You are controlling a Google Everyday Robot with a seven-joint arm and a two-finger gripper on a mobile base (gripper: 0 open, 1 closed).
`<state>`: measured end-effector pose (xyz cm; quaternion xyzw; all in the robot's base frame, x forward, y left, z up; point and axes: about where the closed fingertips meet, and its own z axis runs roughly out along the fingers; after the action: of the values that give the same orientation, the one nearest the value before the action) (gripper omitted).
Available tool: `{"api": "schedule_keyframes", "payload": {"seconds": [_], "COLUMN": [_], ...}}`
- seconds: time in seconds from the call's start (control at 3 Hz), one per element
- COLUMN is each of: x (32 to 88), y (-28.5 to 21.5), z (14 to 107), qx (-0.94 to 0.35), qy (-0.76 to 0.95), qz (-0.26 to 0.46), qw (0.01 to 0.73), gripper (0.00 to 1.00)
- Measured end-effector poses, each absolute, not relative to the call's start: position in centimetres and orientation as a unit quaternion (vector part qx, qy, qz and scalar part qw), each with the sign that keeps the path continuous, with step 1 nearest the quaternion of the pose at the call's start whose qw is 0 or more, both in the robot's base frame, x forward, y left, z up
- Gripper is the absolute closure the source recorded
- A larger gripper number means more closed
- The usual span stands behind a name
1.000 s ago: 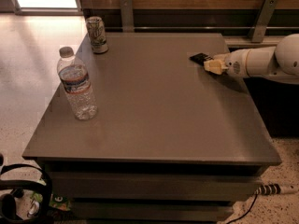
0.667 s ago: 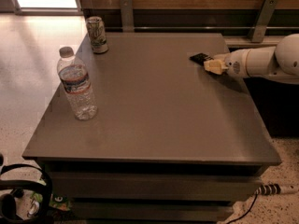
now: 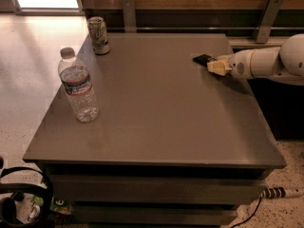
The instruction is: Move rxbar chocolate near water bottle
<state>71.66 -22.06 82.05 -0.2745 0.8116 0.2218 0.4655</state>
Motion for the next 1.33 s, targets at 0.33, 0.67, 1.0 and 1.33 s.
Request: {"api": "schedule_keyframes", "payload": {"seconds": [0.33,0.67,1.0,1.33], "x": [71.8,71.6,71.0,68.5], "y": [-22.3,-23.1,-23.7,-23.4], "z": [84.1,86.9,88.8,90.6], "qx": [-0.285,-0.300,-0.316,-0.347], "qy": [0.804,0.800,0.795,0.788], "qz": [0.219,0.205,0.207,0.226], "qw": [0.474,0.477,0.475,0.456], "gripper": [1.00,1.00,1.00,1.00]}}
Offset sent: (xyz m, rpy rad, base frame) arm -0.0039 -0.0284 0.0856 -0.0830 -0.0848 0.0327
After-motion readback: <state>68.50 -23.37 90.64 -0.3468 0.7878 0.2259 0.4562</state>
